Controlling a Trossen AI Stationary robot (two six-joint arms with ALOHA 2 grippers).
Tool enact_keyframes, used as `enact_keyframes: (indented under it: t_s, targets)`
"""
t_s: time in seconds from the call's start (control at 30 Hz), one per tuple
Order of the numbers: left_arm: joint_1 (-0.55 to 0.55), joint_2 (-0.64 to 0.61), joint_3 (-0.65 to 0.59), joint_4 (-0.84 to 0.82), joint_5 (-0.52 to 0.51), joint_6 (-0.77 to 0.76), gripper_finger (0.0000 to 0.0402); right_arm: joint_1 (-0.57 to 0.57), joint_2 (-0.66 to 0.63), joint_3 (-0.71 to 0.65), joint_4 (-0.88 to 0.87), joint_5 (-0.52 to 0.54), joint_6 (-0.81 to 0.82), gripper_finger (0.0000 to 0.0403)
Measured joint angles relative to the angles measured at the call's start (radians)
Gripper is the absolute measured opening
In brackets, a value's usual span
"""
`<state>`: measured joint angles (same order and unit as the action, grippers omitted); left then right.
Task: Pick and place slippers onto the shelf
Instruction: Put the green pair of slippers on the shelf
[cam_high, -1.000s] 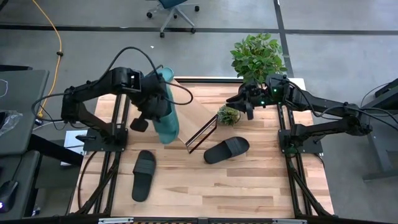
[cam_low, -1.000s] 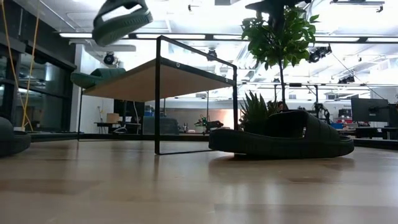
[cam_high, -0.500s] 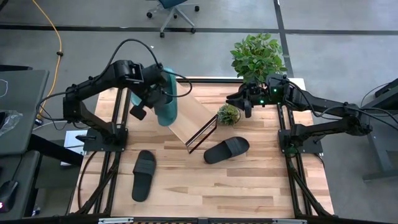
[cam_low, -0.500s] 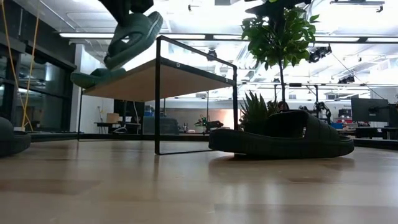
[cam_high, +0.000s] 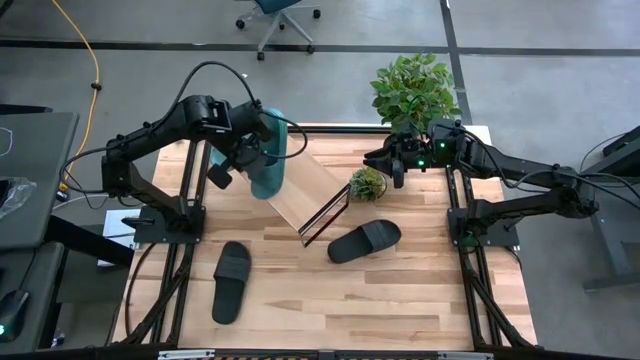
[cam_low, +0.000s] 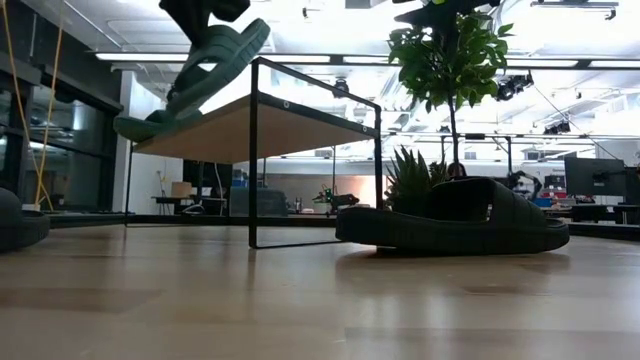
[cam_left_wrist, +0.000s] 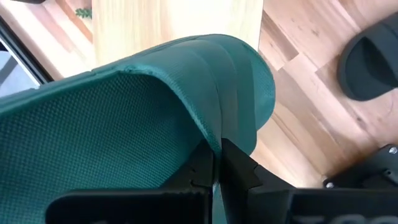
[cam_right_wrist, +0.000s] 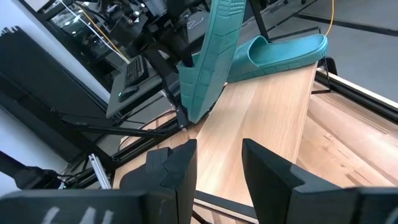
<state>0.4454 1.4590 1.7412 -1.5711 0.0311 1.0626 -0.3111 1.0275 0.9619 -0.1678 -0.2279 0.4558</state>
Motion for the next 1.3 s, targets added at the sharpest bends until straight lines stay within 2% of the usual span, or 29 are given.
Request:
enact_keyframes:
  t_s: [0.27, 0.43, 0.57, 0.9, 1.3]
  targets:
    - [0.000, 0.000, 0.000, 0.000, -0.024, 0.029, 0.0000, 0.000, 0.000, 0.000, 0.000, 0.013, 0.000, 0.0119]
    - [0.000, 0.000, 0.000, 0.000, 0.036, -0.006, 0.0000, 0.000, 0.000, 0.000, 0.000, 0.014, 0.011, 0.0119]
    - [0.000, -0.001, -0.006, 0.001, 0.048, -0.008, 0.0000, 0.000, 0.000, 0.000, 0.000, 0.014, 0.012, 0.0119]
    - [0.000, -0.072, -0.134, 0.000, 0.047, -0.012, 0.0000, 0.000, 0.000, 0.000, 0.000, 0.021, 0.016, 0.0119]
    - [0.000, -0.134, -0.202, 0.001, 0.055, 0.007, 0.0000, 0.000, 0.000, 0.000, 0.000, 0.065, 0.008, 0.0119]
